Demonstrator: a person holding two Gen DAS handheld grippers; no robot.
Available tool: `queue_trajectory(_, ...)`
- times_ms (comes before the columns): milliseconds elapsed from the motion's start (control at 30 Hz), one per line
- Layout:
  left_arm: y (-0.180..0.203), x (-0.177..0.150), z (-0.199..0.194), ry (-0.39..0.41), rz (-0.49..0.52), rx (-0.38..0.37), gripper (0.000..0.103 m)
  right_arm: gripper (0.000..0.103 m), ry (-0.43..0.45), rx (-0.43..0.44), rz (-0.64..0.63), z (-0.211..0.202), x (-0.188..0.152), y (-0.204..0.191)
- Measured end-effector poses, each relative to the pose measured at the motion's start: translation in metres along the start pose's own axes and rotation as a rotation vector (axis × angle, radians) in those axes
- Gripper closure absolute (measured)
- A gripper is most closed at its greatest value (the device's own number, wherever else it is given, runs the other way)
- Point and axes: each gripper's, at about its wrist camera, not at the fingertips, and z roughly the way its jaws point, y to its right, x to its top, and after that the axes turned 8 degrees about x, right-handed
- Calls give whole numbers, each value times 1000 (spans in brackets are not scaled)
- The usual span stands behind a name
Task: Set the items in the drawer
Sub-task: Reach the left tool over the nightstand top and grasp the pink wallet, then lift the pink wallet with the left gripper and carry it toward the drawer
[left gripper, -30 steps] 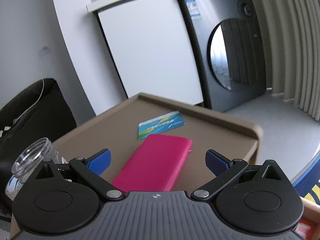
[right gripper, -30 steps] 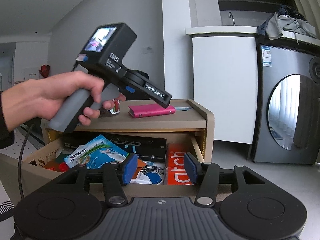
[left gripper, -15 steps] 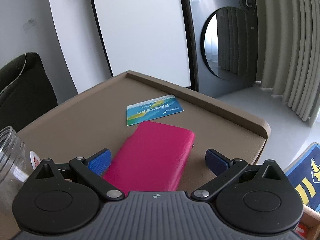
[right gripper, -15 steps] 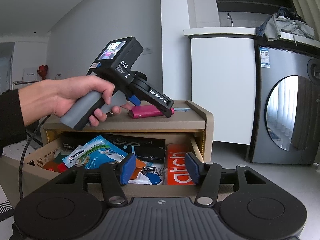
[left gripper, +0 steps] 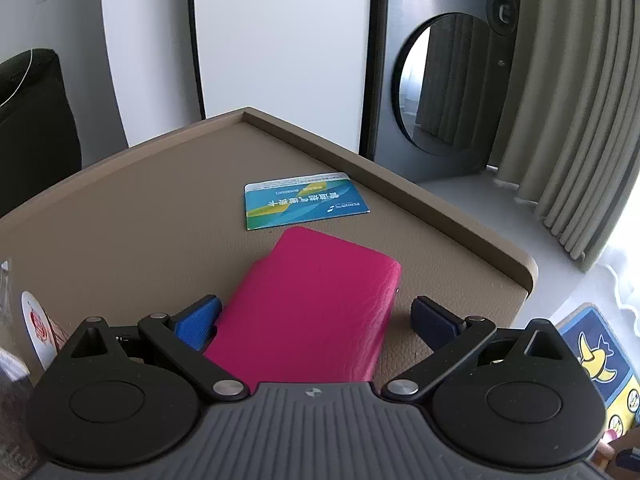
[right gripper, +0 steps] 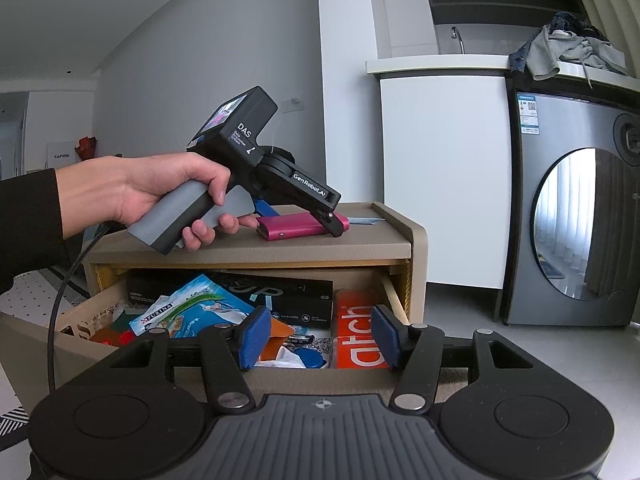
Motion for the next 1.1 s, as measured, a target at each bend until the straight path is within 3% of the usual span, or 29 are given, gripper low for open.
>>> queue_trajectory(67,2,0,-1,-2,1,7,2,44,0,-2,-2,-1,0,0)
queue_trajectory(133,3,0,-5,6,4,-1,14,44,0,-3,-7,-1,0,-1)
queue_trajectory(200,4,-1,-8,9,5,-5,16,44,1,-5,-9,-2,-1,-1)
queue_trajectory(700,17,-23,-37,100,-27,55,19,43,3,-1,9,-8,0,2)
queue_trajectory(1100,29,-31,-79,155,-21,54,19,43,14,-14,4,-13,3,-1)
